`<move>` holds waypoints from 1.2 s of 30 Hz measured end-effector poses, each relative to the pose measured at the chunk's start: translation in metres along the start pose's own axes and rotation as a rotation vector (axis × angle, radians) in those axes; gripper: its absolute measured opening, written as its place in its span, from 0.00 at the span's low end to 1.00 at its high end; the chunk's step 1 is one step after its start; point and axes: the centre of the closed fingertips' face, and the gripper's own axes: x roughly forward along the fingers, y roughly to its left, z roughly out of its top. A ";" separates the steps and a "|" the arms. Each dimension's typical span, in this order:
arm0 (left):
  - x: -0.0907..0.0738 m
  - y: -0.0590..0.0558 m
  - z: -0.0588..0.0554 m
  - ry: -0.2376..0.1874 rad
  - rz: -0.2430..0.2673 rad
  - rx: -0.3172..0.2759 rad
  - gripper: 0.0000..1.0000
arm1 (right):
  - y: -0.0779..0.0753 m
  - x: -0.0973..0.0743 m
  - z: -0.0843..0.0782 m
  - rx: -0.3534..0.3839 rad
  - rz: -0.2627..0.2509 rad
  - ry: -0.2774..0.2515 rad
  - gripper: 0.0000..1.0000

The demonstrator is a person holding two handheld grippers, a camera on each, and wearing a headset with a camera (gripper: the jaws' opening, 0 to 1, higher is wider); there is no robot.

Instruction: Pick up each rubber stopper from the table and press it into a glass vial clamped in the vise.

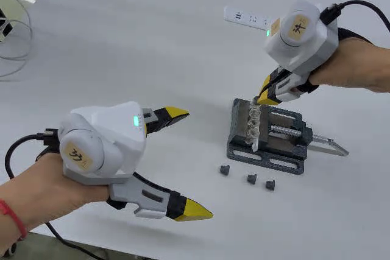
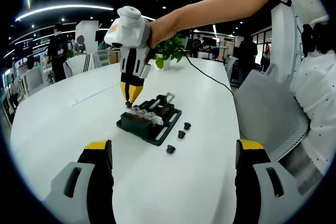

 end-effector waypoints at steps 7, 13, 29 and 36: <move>0.000 -0.003 0.001 0.005 -0.004 0.002 0.97 | 0.001 -0.013 -0.004 0.048 -0.034 -0.069 0.06; 0.000 -0.006 0.002 0.008 -0.010 0.006 0.97 | 0.007 -0.035 -0.003 0.101 -0.081 -0.175 0.11; -0.002 -0.013 0.004 0.022 -0.022 0.021 0.97 | 0.057 -0.078 -0.029 0.241 -0.138 -0.416 0.29; 0.000 -0.017 0.005 0.034 -0.036 0.032 0.97 | 0.085 -0.080 -0.040 0.277 -0.134 -0.486 0.34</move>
